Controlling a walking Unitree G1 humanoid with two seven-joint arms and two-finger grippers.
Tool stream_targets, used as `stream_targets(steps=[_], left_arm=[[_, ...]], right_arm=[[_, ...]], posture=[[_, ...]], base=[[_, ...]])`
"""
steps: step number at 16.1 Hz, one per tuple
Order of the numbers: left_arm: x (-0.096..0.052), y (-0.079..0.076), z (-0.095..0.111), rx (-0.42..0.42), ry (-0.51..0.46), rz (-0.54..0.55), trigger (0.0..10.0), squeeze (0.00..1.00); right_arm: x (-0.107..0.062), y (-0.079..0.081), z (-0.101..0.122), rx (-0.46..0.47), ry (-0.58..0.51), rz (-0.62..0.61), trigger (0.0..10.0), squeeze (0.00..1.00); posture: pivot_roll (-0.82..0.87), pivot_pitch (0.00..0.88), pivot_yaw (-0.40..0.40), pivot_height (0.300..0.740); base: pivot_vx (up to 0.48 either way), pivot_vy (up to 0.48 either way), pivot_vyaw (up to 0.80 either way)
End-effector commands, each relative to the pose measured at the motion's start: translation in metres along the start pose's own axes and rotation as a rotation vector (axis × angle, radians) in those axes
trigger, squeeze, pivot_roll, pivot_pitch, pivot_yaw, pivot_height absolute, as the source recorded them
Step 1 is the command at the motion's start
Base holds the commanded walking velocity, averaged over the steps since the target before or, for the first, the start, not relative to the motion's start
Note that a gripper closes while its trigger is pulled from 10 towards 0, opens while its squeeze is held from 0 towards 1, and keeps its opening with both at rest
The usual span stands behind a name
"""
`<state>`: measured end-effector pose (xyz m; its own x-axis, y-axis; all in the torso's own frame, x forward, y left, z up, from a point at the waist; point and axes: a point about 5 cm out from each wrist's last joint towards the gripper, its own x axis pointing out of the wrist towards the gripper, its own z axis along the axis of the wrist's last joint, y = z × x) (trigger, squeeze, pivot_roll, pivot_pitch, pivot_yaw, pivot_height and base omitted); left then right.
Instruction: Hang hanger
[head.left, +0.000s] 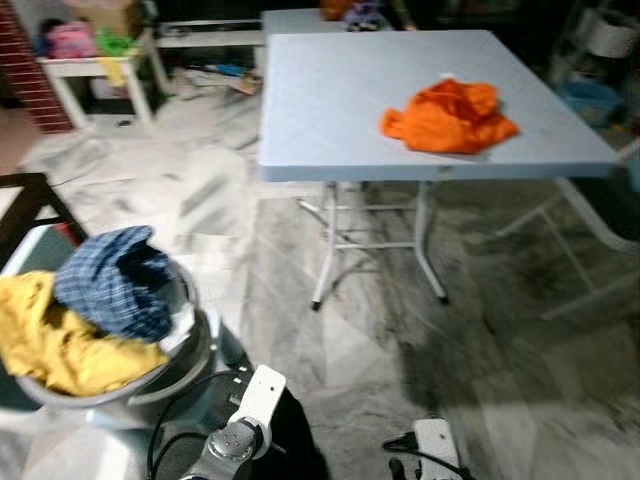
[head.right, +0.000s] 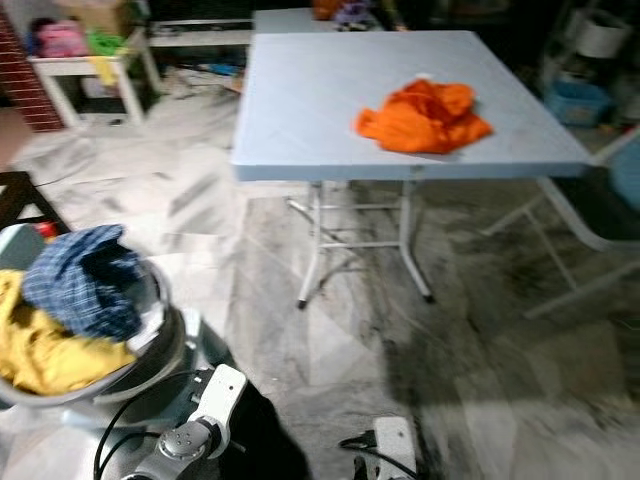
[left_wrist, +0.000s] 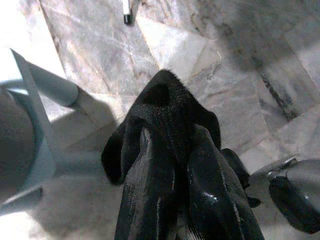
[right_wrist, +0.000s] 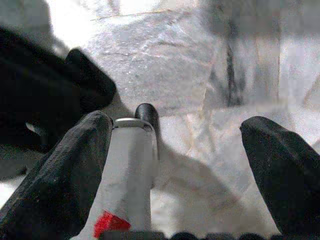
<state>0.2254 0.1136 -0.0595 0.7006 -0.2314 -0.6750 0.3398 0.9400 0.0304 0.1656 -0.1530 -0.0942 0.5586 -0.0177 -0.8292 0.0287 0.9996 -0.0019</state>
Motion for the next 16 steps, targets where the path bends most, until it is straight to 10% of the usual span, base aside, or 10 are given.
stream_targets(steps=[1,5,16], left_arm=[[-0.001,0.002,-0.004,-0.076,0.016,0.042,10.0,0.00],[0.002,0.004,0.003,-0.139,0.022,0.048,10.0,0.00],[-0.021,0.077,-0.023,-0.124,0.109,0.119,10.0,0.00]], right_arm=[[0.000,0.001,0.000,0.078,-0.017,0.003,10.0,0.00],[0.006,-0.021,0.048,0.082,-0.121,-0.006,10.0,0.00],[0.003,-0.019,0.022,0.089,-0.046,-0.018,10.0,0.00]], posture=[[-0.09,0.084,-0.008,0.740],[-0.09,0.103,0.006,0.740],[-0.06,0.150,0.052,0.740]], base=[[0.000,0.000,-0.80],[0.000,0.000,-0.80],[0.169,0.000,-0.80]])
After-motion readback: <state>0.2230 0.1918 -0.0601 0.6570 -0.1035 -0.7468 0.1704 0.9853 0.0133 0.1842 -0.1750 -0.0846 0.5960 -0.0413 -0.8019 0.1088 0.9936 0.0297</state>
